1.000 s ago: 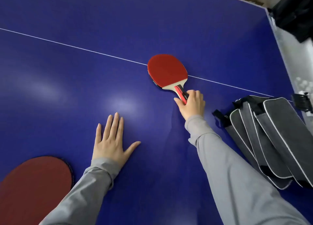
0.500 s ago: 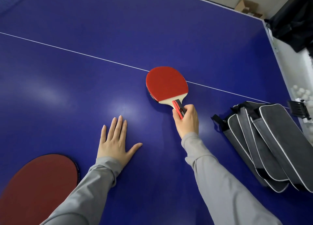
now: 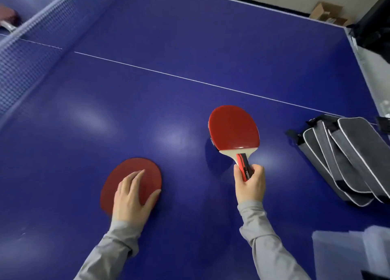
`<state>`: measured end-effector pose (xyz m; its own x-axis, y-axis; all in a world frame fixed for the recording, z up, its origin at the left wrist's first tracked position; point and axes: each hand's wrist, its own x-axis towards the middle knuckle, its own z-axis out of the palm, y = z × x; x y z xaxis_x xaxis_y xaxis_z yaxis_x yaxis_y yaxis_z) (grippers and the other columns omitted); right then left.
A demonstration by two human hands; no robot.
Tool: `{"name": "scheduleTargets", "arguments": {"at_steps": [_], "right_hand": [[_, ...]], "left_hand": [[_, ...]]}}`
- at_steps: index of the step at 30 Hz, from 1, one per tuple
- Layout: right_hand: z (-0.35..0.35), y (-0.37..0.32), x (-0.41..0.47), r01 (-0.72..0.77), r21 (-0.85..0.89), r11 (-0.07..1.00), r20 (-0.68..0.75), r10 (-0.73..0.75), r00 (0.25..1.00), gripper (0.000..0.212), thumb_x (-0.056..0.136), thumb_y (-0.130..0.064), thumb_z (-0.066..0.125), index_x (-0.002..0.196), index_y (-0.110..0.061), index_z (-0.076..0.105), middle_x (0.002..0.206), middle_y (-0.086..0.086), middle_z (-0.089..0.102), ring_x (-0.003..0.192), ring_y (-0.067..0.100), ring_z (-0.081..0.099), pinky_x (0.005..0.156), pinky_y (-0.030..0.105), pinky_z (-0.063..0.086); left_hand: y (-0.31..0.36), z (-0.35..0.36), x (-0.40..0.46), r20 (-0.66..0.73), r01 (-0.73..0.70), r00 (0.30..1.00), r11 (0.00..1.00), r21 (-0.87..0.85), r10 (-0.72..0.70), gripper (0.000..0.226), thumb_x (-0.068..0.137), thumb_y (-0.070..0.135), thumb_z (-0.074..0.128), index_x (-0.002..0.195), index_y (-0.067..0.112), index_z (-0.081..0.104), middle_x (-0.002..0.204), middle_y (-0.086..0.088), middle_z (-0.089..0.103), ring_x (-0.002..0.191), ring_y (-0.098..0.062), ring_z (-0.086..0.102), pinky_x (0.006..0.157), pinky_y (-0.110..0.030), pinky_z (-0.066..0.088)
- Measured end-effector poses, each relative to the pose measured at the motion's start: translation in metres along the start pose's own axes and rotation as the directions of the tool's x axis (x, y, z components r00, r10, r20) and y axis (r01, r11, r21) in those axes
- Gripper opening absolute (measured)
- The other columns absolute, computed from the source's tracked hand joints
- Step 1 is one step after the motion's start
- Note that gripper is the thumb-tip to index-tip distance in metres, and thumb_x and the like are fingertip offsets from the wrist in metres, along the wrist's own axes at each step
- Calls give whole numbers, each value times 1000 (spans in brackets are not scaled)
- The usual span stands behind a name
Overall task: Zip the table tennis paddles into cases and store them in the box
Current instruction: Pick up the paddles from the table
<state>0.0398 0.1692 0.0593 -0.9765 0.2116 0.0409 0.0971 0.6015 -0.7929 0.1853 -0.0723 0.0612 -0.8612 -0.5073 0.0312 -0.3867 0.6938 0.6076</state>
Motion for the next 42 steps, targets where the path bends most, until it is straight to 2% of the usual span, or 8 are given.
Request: {"name": "scheduleTargets", "arguments": {"at_steps": [3,7,12,16,20,23,36,42], "right_hand": [[-5,-4,-46,-51,2,999,-42,51,998,30,80,-27,70,86,-8,48,80,7,56,74,30,55,64,39,46],[-9,-9,-105,-113,-1,994,-99,112,989,29,80,-26,70,85,-9,47,78,5,55,72,28,55,64,42,48],[-7,-12,-167,-195,-9,981,-168,191,967,29,79,-26,71,84,-7,49,76,4,55,68,26,54,61,41,48],[-1,-13,-209,-243,23,970,-196,243,950,27,80,-25,71,83,-11,48,78,7,57,68,27,55,59,32,41],[3,-16,-240,-298,51,953,-193,302,933,27,79,-24,71,84,-12,48,78,6,57,67,24,54,59,28,38],[6,-22,-255,-305,61,950,-183,311,932,26,79,-24,71,85,-13,48,76,2,56,67,20,55,57,25,38],[23,-40,-289,-223,79,972,-116,231,966,26,78,-24,72,84,-17,48,75,2,55,68,22,55,59,30,44],[49,-57,-303,-160,56,985,-79,164,983,28,77,-27,72,85,-16,48,75,-1,54,68,18,54,59,32,47]], "left_hand": [[-47,-24,-42,-78,211,975,977,21,-209,76,67,61,56,121,9,54,114,-13,54,105,-35,50,89,-49,42],[-81,-30,-72,68,377,922,924,59,-380,79,53,43,88,113,3,55,106,-16,57,101,-40,52,86,-51,42],[-82,-27,-76,254,369,897,929,17,-361,56,65,30,83,105,2,56,102,-12,55,102,-33,48,90,-38,38],[-80,-34,-63,307,432,861,902,-20,-405,29,73,21,72,88,11,50,87,1,50,88,-24,50,73,-31,39],[-82,-38,-62,446,619,748,760,-201,-491,26,76,19,69,92,16,49,73,5,59,63,-16,57,57,-25,42],[-82,-36,-67,509,662,732,649,-375,-453,25,77,15,71,93,14,52,66,-1,60,46,-15,53,48,-26,43],[-74,-16,-121,485,657,753,532,-533,-444,36,72,18,80,92,20,50,73,-3,61,54,-19,56,45,-23,44],[-81,-31,-126,553,653,756,350,-672,-349,24,84,13,66,106,8,60,95,-11,69,81,-21,68,70,-31,54]]}}
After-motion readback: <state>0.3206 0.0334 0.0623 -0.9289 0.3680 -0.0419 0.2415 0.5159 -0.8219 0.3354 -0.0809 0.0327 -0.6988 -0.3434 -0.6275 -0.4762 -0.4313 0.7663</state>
